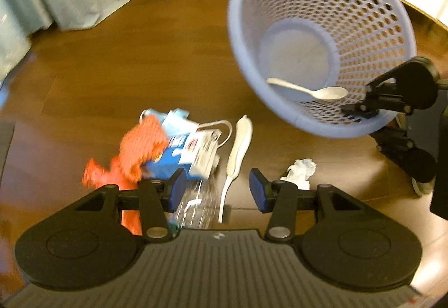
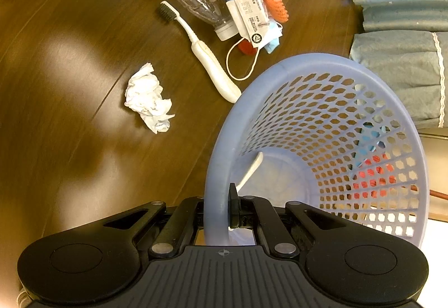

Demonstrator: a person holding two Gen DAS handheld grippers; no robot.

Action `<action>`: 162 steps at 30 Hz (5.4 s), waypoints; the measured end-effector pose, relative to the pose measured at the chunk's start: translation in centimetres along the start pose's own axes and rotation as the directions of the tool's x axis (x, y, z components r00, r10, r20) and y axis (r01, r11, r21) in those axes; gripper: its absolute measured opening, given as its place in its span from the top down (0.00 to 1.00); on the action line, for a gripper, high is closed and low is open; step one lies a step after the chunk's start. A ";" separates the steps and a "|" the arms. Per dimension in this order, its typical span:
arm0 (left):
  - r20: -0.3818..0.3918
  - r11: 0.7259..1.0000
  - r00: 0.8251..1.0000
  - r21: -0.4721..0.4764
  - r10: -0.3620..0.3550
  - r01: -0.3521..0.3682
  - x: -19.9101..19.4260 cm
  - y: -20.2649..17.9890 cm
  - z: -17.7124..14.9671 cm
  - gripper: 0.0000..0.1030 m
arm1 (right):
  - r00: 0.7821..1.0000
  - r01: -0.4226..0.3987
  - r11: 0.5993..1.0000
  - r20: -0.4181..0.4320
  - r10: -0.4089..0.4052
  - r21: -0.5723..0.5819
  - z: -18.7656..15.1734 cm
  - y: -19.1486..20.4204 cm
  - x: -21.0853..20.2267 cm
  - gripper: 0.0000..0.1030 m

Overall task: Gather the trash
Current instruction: 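Move the left gripper to the Cestbon water bottle and grasp it, then carry the bottle with the left gripper and release it into the wastebasket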

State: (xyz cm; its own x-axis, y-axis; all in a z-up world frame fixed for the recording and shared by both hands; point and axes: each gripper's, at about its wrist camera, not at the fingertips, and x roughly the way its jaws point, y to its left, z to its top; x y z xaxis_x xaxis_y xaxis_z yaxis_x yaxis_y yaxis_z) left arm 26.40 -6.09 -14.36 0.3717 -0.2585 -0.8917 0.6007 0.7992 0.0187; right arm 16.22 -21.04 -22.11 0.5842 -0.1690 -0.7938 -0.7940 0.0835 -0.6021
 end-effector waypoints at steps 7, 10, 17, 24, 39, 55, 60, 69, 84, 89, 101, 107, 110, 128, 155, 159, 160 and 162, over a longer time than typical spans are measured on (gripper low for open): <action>-0.010 0.989 0.999 -0.140 0.046 -0.047 0.7 1.4 -2.8 0.50 | 1.000 -0.001 1.000 -0.005 0.001 -0.002 0.5 -0.1 0.2 1.00; -0.012 0.980 0.998 -0.185 0.067 -0.068 1.1 1.6 -4.2 0.46 | 1.000 -0.001 1.000 -0.007 0.001 0.001 0.6 -0.1 0.2 1.00; -0.023 0.962 0.992 -0.240 0.128 -0.130 2.0 2.0 -7.6 0.42 | 1.000 -0.006 1.000 -0.016 0.006 0.026 0.8 -0.4 0.3 1.00; 0.005 0.953 0.987 -0.259 0.161 -0.154 2.7 2.5 -10.0 0.35 | 1.000 -0.012 0.998 -0.017 0.013 0.064 1.2 -1.1 0.2 1.00; -0.038 0.979 0.986 -0.119 0.161 -0.165 6.0 4.7 -12.9 0.22 | 1.000 -0.014 0.998 -0.007 0.014 0.059 1.7 -1.1 0.2 1.00; -0.081 0.989 0.992 -0.104 0.098 -0.106 7.4 3.5 -12.6 0.29 | 1.000 -0.015 0.997 -0.010 0.016 0.074 1.9 -1.4 0.4 1.00; -0.086 0.996 0.992 -0.024 0.088 -0.090 8.3 2.9 -11.5 0.31 | 1.000 -0.016 0.997 -0.006 0.016 0.077 1.7 -1.4 0.4 1.00; -0.119 0.996 0.992 -0.071 0.050 -0.059 7.7 0.8 -12.4 0.36 | 1.000 -0.017 0.996 -0.003 0.017 0.092 1.9 -2.0 0.4 1.00; -0.209 0.988 0.978 -0.144 0.023 -0.054 6.8 1.0 -10.9 0.40 | 1.000 -0.017 0.996 -0.003 0.018 0.093 1.8 -1.8 0.3 1.00; -0.249 0.966 0.968 -0.255 -0.019 -0.047 4.9 1.4 -10.7 0.40 | 1.000 -0.021 0.996 -0.005 0.022 0.091 1.8 -1.7 0.3 1.00; -0.264 0.953 0.963 -0.301 -0.060 -0.024 -1.9 1.0 -7.8 0.41 | 1.000 -0.017 0.995 -0.007 0.018 0.098 1.8 -1.9 0.3 1.00; -0.219 0.954 0.975 -0.298 -0.026 -0.042 -5.1 1.0 -4.2 0.41 | 1.000 -0.017 0.995 -0.007 0.018 0.094 1.8 -1.9 0.3 1.00; -0.190 0.957 0.982 -0.286 -0.013 -0.043 -6.3 1.1 -2.1 0.40 | 1.000 -0.016 0.996 -0.007 0.017 0.091 1.8 -1.7 0.3 1.00; -0.096 0.968 0.992 -0.247 -0.079 0.053 -8.3 -0.5 6.2 0.40 | 1.000 -0.015 0.996 -0.007 0.016 0.085 1.9 -1.3 0.2 1.00; -0.116 0.963 0.975 -0.218 -0.188 0.160 -3.1 -4.8 12.7 0.39 | 1.000 -0.022 0.991 0.007 0.021 0.130 1.9 -2.0 0.3 1.00; -0.112 0.955 0.969 -0.230 -0.220 0.190 -2.2 -5.1 13.4 0.41 | 1.000 -0.021 0.991 0.008 0.020 0.133 1.9 -2.0 0.3 1.00; -0.097 0.949 0.967 -0.235 -0.237 0.209 -2.0 -5.0 13.5 0.37 | 1.000 -0.021 0.991 0.008 0.021 0.134 1.8 -2.0 0.2 1.00; -0.091 0.949 0.967 -0.234 -0.236 0.210 -2.0 -4.9 13.5 0.35 | 1.000 -0.024 0.991 0.008 0.023 0.135 1.8 -2.1 0.2 1.00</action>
State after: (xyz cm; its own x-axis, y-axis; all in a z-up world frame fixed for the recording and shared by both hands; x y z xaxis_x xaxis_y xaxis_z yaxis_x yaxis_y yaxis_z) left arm 32.31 -16.83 -6.58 0.1531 -0.3894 -0.9082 0.4824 0.8316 -0.2752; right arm 18.27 -19.47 -21.18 0.5667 -0.1589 -0.8084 -0.7782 0.2192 -0.5886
